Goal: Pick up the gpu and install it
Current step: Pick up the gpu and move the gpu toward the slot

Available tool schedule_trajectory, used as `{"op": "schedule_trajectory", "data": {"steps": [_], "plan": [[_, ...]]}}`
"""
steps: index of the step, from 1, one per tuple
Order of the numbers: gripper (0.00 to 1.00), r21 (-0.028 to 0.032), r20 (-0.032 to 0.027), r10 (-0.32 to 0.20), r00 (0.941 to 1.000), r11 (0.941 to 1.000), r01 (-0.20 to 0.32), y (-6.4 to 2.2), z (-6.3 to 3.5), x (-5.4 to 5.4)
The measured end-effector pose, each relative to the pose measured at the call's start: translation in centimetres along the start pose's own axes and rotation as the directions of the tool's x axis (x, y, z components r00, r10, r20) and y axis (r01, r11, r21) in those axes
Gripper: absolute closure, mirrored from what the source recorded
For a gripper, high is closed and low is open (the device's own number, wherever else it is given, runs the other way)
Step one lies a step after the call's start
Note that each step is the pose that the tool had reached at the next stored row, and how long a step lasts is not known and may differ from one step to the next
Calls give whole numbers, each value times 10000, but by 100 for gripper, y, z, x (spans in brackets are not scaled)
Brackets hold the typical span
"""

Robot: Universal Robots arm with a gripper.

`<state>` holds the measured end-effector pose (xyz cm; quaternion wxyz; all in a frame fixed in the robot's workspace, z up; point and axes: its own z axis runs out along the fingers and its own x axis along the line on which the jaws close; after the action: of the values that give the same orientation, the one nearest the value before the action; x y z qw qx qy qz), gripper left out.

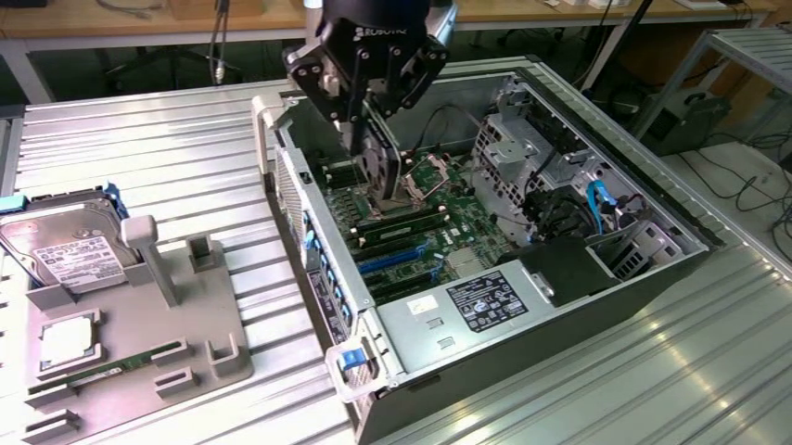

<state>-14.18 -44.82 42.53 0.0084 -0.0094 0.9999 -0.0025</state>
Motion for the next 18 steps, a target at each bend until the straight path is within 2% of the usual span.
{"op": "schedule_trajectory", "data": {"steps": [7,8,18], "plan": [[72,0,0,-2,10000,10000,2,-3,4,-246],[72,0,0,0,10000,10000,0,-3,6,-318],[72,0,0,-1,10000,10000,1,-6,12,-634]]}}
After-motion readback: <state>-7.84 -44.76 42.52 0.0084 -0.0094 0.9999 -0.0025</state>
